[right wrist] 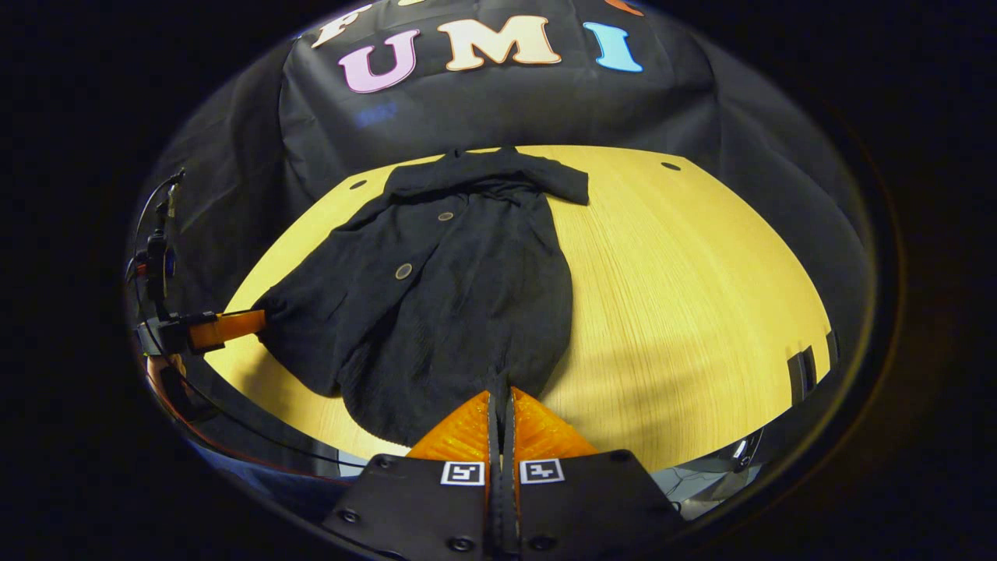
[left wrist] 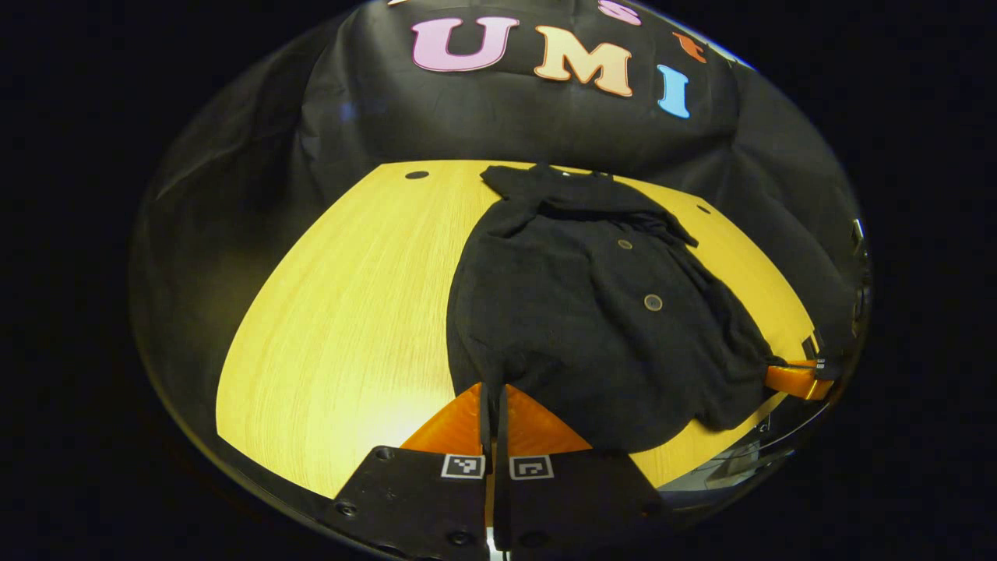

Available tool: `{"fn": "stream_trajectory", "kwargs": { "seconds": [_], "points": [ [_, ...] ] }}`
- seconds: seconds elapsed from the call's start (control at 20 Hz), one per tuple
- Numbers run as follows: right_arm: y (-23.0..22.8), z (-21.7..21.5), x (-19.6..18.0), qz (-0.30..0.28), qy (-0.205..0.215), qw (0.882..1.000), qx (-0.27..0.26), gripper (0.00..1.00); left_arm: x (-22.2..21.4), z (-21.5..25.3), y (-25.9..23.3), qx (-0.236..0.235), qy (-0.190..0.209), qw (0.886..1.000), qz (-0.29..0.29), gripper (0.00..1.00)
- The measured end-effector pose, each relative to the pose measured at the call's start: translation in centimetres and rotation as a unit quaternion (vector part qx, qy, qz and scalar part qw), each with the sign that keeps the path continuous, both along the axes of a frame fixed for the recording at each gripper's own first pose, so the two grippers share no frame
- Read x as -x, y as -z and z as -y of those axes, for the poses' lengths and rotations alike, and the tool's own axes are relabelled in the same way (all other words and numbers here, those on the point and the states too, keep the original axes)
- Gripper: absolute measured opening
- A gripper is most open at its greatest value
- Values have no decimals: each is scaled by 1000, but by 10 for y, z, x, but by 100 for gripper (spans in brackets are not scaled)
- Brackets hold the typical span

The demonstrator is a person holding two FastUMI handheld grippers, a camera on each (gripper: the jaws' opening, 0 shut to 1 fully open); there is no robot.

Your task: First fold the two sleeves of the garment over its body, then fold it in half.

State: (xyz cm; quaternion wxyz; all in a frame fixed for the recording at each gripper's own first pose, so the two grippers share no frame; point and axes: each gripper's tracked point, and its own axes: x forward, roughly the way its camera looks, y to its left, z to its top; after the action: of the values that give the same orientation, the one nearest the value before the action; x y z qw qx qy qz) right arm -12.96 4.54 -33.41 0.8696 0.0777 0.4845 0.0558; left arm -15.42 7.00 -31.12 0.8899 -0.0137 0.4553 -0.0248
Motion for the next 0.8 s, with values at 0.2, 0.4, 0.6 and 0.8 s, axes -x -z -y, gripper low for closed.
{"fn": "stream_trajectory", "kwargs": {
  "seconds": [0.2,0.4,0.6,0.8],
  "points": [
    [-24,-3,-25,33,12,999,-2,2,-19,-2,-27,10,-1,1000,27,0],
    [-41,-3,-48,56,26,998,-2,2,-46,-3,-48,9,12,998,53,0],
    [-55,6,-71,70,36,997,12,2,-75,-3,-64,24,20,997,77,0],
    [-78,14,-104,99,41,994,24,2,-115,-3,-79,32,34,993,105,0]
  ]
}}
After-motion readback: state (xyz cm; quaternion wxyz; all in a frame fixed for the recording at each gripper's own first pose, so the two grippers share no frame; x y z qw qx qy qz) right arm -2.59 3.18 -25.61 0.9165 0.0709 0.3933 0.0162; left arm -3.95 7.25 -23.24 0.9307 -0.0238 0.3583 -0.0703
